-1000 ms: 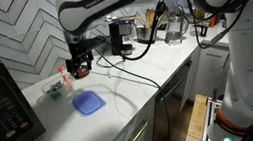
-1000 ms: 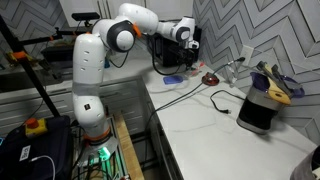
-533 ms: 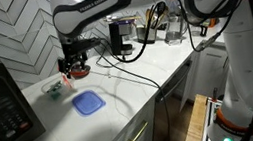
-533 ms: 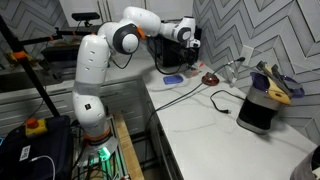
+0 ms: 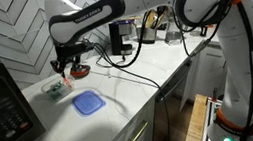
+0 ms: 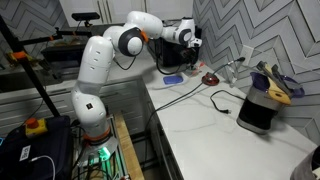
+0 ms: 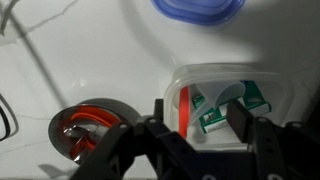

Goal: Shift the clear object from the lunchbox to the bowl

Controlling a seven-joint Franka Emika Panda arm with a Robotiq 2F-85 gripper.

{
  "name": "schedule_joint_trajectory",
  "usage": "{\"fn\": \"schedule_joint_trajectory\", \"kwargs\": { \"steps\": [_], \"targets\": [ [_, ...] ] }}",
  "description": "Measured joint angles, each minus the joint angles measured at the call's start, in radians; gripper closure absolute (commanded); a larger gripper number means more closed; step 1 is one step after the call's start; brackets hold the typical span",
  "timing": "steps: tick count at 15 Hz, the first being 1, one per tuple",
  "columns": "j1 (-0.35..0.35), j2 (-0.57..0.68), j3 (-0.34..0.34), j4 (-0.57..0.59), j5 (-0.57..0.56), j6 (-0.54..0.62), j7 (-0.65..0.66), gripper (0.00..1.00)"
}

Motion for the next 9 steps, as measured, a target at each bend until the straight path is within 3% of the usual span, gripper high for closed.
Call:
{"fn": "schedule_joint_trajectory", "kwargs": {
  "steps": [3, 5, 8, 9],
  "targets": [
    [0.002, 0.062, 0.0, 0.049, 0.001, -0.006, 0.0, 0.27],
    [0.007, 0.101, 0.0, 0.084, 0.002, -0.007, -0.001, 0.27],
    [0.015, 0.144, 0.0, 0.145, 0.003, -0.037, -0.001, 0.39],
    [0.017, 0.155, 0.0, 0.166, 0.004, -0.053, -0.001, 0.53]
  ]
}}
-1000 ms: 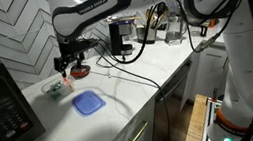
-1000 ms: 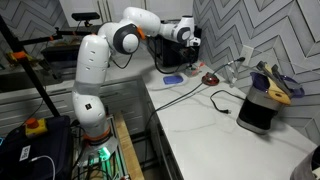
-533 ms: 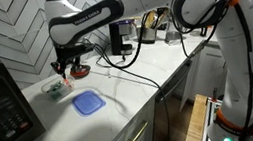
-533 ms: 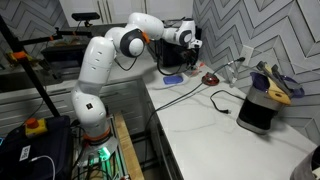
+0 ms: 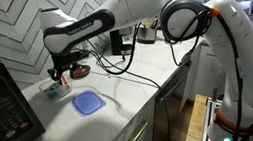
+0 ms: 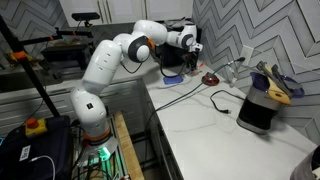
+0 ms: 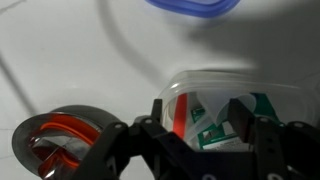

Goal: Shift the clear object from the lunchbox to the bowl

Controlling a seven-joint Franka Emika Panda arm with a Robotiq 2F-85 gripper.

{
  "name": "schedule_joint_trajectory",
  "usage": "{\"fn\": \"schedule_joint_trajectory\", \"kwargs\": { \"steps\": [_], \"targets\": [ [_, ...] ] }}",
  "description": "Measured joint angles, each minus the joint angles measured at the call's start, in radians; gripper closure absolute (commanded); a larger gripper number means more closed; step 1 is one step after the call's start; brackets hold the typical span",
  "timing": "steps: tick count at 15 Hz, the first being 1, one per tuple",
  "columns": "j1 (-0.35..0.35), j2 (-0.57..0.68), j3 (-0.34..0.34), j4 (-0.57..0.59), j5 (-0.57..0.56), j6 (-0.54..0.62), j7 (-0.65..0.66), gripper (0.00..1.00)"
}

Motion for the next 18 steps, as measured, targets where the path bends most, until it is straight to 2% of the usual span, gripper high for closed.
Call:
{"fn": "schedule_joint_trajectory", "kwargs": {
  "steps": [1, 2, 5, 8, 10, 11, 13, 14, 18],
  "targets": [
    [0.001, 0.008, 0.0, 0.015, 0.001, -0.013, 0.0, 0.64],
    [0.002, 0.017, 0.0, 0.032, 0.003, -0.026, 0.0, 0.64],
    [0.004, 0.046, 0.0, 0.077, 0.01, -0.066, -0.001, 0.88],
    [0.006, 0.076, 0.0, 0.119, 0.015, -0.09, -0.003, 0.79],
    [0.011, 0.088, 0.0, 0.141, 0.016, -0.09, -0.003, 0.66],
    [0.015, 0.088, 0.001, 0.149, 0.012, -0.09, -0.003, 0.62],
    [0.027, 0.085, 0.001, 0.17, 0.002, -0.09, -0.003, 0.62],
    [0.035, 0.083, 0.001, 0.179, -0.005, -0.089, -0.003, 0.59],
    [0.068, 0.082, 0.004, 0.214, -0.021, -0.09, -0.026, 0.64]
  ]
}}
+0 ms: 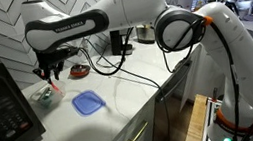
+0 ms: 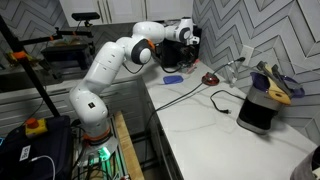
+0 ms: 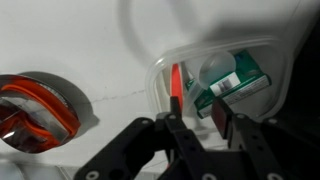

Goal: Shift the clear object from the lunchbox to the bowl

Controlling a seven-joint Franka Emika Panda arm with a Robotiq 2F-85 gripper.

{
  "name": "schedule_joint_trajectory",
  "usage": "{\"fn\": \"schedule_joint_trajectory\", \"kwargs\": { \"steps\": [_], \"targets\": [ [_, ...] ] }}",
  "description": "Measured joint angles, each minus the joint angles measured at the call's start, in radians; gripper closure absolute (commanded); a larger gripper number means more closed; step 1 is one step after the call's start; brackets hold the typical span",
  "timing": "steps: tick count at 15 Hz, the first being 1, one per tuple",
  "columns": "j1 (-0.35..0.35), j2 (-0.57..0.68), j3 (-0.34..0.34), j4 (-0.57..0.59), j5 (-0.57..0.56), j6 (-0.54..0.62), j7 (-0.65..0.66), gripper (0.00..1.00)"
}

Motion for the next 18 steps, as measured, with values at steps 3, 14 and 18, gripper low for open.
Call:
{"fn": "schedule_joint_trajectory", "kwargs": {
  "steps": [3, 14, 18],
  "targets": [
    [0.005, 0.008, 0.005, 0.007, 0.0, -0.004, -0.04, 0.66],
    [-0.016, 0.072, 0.04, 0.034, 0.034, -0.054, -0.243, 0.7],
    [-0.017, 0.103, 0.048, 0.068, 0.041, -0.098, -0.288, 0.97]
  ]
}}
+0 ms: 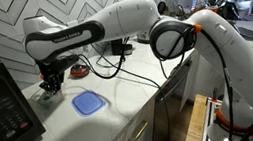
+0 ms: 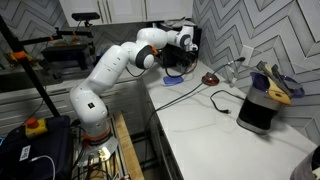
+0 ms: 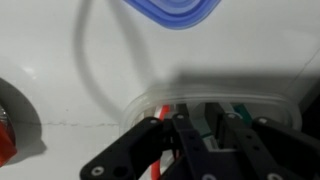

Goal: Shift the clear object from the lunchbox to the bowl

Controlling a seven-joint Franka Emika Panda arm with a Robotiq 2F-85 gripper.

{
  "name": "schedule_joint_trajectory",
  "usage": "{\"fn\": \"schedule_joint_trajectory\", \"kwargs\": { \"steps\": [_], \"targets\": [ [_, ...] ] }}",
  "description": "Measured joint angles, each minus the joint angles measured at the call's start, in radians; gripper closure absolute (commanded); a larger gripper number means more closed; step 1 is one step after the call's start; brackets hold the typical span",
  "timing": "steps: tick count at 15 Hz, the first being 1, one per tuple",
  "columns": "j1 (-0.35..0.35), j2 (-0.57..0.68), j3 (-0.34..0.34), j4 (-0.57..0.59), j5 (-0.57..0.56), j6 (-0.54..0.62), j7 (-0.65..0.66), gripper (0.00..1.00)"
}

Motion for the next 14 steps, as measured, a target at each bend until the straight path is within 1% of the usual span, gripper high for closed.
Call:
{"fn": "schedule_joint_trajectory", "kwargs": {
  "steps": [1, 5, 10, 12, 14],
  "targets": [
    [0.0, 0.009, 0.0, 0.01, 0.001, -0.011, -0.006, 1.0],
    [0.001, 0.026, 0.0, 0.043, 0.001, -0.029, -0.009, 0.99],
    [0.007, -0.035, -0.001, 0.059, -0.004, -0.012, 0.003, 0.99],
    [0.009, -0.077, -0.012, 0.052, -0.02, 0.003, 0.041, 0.99],
    [0.016, -0.129, -0.044, 0.02, -0.057, 0.014, 0.123, 0.99]
  ]
}}
